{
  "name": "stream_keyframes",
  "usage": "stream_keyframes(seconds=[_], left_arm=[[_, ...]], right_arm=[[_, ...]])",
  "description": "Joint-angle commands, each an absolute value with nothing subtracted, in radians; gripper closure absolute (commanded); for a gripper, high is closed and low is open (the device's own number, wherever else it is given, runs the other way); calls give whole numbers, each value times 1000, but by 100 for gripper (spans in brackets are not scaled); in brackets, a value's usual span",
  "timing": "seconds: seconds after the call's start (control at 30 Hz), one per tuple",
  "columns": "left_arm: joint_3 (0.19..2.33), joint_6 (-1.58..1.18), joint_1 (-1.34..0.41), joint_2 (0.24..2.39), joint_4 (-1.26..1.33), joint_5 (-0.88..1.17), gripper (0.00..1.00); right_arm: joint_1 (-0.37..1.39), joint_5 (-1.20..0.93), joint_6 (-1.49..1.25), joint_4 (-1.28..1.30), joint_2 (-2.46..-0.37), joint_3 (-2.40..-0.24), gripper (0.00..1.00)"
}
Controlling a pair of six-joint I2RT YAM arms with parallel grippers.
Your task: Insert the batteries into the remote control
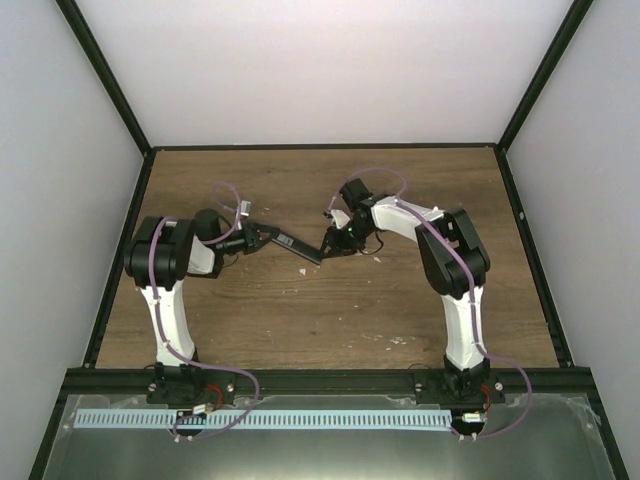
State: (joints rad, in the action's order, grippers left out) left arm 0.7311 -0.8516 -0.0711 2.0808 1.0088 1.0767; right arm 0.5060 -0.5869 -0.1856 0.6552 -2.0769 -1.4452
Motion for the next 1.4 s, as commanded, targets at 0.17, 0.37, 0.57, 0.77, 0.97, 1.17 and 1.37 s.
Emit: stream_keyframes(seconds=[0.17,0.37,0.57,0.77,0.97,1.17,1.37], left_arm=[[720,-824,-75,2116,1050,1065,100],[718,-828,-74,2120,1058,1067,100],[718,-827,-75,2121,1061,1070,100],[711,-835,-76,2123,1080,1069,100],[710,-842,-85,2125,1089,1068,100],[715,-841,-95,2123,1084,1068,100],[711,-833,-107,2115,1076,1065,100]], right_arm=[[502,-628,-203,659,-2124,-1518,78],[502,-636,-207,661,-2150,-1529,80],[501,-644,-223,649,-2162,-1530,84],[503,-642,-242,643,-2171,-1522,85],[503,-643,-263,645,-2182,-1536,85],[503,-641,-280,654,-2196,-1554,86],[502,-642,-291,661,-2211,-1575,85]])
